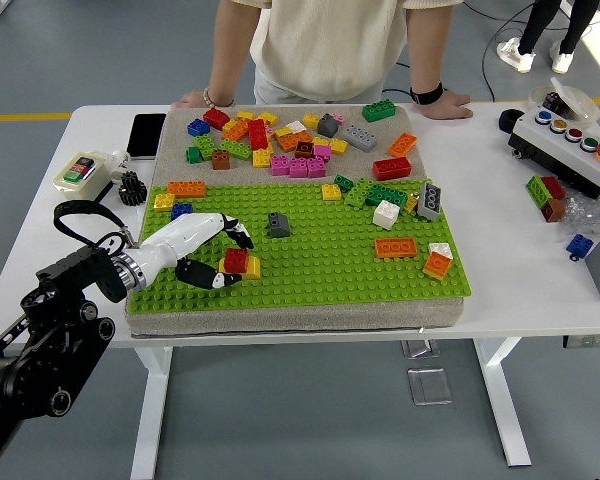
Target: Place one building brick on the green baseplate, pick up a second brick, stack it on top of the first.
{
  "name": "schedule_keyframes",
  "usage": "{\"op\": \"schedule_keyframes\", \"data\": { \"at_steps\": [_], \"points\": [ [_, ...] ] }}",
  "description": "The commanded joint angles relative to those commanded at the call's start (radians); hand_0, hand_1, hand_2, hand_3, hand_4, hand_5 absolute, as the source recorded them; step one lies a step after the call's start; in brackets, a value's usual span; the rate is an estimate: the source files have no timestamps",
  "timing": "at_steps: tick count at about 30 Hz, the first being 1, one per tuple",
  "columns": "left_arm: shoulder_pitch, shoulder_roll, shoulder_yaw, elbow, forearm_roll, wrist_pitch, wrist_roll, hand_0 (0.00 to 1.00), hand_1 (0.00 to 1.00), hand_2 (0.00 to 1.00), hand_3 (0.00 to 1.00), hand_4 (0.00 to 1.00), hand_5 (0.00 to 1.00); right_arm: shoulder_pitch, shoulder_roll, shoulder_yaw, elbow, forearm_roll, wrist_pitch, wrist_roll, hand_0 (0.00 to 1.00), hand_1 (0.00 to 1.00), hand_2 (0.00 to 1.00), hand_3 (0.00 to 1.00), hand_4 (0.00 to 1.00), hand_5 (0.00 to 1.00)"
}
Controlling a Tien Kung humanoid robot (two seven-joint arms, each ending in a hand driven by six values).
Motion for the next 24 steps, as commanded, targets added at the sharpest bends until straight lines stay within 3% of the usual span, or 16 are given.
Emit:
{"op": "schedule_keyframes", "data": {
  "at_steps": [24],
  "points": [
    [-0.027,-0.019,-0.002,0.036,-0.008,0.004,0.001,0.751,0.708,0.629,0.633,0.894,0.146,0.001,0.0,-0.003,0.0,0.0,0.0,-0.002,0.728,0.637,0.685,0.62,0.92,0.48]
  ]
}}
